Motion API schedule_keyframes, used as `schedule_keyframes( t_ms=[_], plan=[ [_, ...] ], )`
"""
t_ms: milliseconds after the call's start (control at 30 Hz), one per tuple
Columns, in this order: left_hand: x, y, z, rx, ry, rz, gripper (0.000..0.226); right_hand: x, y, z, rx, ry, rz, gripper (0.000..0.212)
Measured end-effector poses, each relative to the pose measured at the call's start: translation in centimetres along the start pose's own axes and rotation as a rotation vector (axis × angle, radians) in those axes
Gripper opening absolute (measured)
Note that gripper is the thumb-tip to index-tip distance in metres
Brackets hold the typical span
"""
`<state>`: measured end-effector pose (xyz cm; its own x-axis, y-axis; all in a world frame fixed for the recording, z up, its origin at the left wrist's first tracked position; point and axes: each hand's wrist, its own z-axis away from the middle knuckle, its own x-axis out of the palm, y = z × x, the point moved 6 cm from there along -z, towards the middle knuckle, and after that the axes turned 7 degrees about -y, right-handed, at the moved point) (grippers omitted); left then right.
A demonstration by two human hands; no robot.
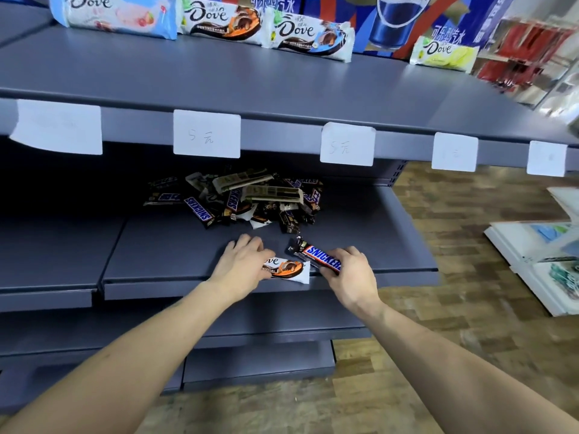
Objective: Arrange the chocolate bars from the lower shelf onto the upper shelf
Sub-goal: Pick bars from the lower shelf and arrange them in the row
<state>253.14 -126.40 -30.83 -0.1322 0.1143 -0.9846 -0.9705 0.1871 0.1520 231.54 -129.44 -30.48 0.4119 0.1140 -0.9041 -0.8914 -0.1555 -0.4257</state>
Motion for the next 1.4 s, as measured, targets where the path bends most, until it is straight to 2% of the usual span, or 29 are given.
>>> schedule_keyframes(
  t_ms=[167,500,800,967,1133,1400],
  plan=[
    [-0.4,3.2,2.7,0.011,0.085,-0.028,0.042,-1.6,1.0,1.7,-0.03,0.004,-0.038,0.038],
    [-4.8,11.3,10.4,0.012,0.235,-0.105,0.044,-8.0,2.0,8.8,-0.215,0.083,-0.059,0.033],
    [-12.9,16.9,16.5,0.061,0.505,-0.265,0.043,-17.7,1.0,13.6,-0.416,0.152,0.017,0.034],
    [-18.7,18.4,16.9,0.085,0.617,-0.405,0.042,-23.6,-1.0,13.9,-0.496,0.24,0.056,0.035],
    [-24.7,19.1,16.3,0.063,0.71,-0.445,0.041,-28.5,-3.3,12.5,-0.532,0.338,0.079,0.037],
    [-28.9,16.8,13.0,0.011,0.779,-0.457,0.042,-31.8,-6.0,8.0,-0.505,0.407,0.148,0.033]
  ],
)
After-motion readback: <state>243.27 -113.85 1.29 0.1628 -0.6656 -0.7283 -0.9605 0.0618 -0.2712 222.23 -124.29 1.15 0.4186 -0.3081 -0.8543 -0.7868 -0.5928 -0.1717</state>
